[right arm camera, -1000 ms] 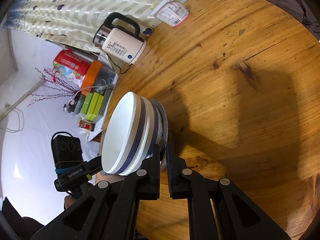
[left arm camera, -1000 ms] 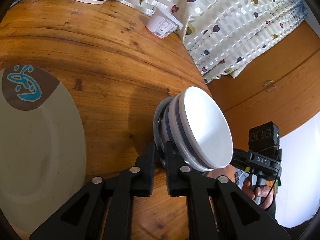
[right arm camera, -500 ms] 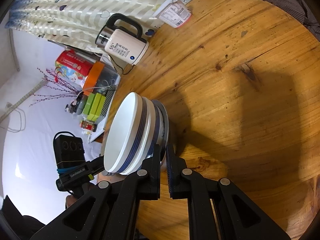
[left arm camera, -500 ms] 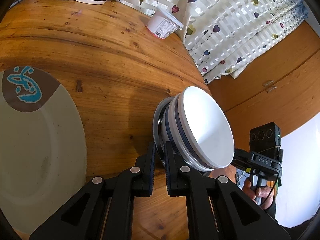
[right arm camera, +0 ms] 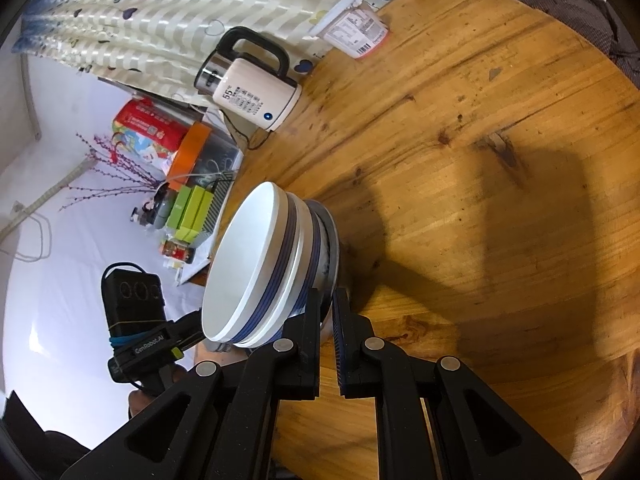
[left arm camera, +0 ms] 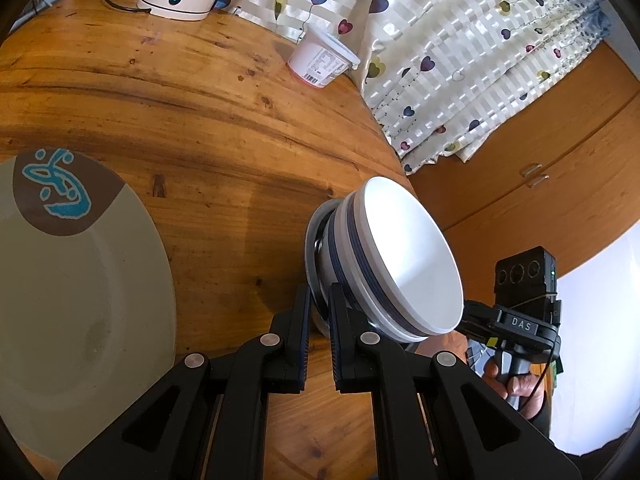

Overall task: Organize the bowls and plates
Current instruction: 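Lift the steel bowl with nested white bowls and carry it toward the green plates, then lower the steel bowl onto the green plate stack with both grippers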

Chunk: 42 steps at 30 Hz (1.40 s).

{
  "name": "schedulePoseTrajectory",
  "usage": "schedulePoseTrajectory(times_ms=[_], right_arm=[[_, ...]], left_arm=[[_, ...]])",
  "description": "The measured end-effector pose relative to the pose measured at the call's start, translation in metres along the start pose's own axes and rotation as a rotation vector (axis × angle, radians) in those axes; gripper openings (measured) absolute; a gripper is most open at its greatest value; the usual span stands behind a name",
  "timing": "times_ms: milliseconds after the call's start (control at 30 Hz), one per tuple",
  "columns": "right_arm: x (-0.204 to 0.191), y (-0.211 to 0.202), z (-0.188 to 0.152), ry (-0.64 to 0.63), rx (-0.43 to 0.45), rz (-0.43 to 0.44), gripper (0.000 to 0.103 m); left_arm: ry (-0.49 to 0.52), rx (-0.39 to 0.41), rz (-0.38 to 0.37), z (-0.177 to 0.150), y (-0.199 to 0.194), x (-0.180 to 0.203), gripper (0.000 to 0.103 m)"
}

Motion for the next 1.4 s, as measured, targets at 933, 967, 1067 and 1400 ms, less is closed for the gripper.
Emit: schedulePoseTrajectory(times_ms=[933, 967, 1067, 1400], right_arm=[[-0.076, 0.061, 0.016, -0.141, -0.090, 0.062, 0.008], [-0.079, 0.067, 0.016, -0.146, -0.100, 0.065, 0.008], [-0.089, 0.086, 0.016, -0.162, -0.132, 0.075, 0.008], [-0.116, 0.137, 0.010, -0.211, -0.227, 0.093, 0.008]], left_arm=[[-0.062, 0.156, 0.079, 0.005, -0.080, -0.040, 0.007], [-0.070, 0.164, 0.088, 0.004, -0.085, -0.046, 0.007], [-0.090, 0.184, 0.108, 0.003, -0.097, -0.058, 0.007], [-0.161, 0.233, 0.159, -0.007, -0.126, -0.100, 0.007]])
Point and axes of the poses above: each gripper's, at about its wrist camera, not at the fingertips, and y roughly the way its jaws point, x to its right, z to its top, the point moved 2 cm from there along y, roughly the way its jaws point, and after that the axes turned 4 degrees about z, right-handed, at the moved point
